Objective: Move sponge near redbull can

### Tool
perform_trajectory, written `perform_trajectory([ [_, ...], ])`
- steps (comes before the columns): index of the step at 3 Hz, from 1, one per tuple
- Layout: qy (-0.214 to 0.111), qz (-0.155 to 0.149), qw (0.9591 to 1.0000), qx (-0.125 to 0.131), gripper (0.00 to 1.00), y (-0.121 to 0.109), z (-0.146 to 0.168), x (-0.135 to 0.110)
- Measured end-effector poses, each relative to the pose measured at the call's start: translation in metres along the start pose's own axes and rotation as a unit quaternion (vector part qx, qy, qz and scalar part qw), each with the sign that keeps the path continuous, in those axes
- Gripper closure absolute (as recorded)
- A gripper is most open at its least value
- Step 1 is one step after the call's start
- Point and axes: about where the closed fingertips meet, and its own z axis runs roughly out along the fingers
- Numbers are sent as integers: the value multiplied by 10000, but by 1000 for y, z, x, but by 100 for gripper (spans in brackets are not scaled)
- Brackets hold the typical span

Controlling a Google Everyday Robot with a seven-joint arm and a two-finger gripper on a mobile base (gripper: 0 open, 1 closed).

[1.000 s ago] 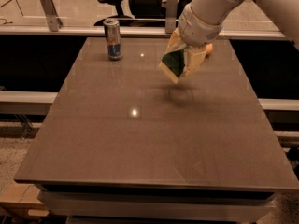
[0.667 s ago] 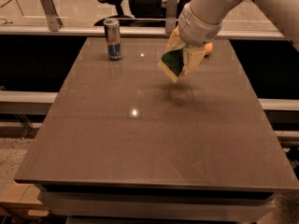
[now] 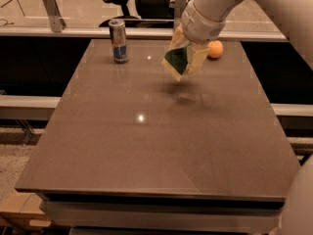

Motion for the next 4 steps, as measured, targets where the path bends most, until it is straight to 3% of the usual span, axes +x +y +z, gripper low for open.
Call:
perform_trajectory([
  [2, -153, -385, 9981, -462, 100, -31, 32, -4],
  [4, -203, -725, 9949, -673, 100, -62, 53, -10],
])
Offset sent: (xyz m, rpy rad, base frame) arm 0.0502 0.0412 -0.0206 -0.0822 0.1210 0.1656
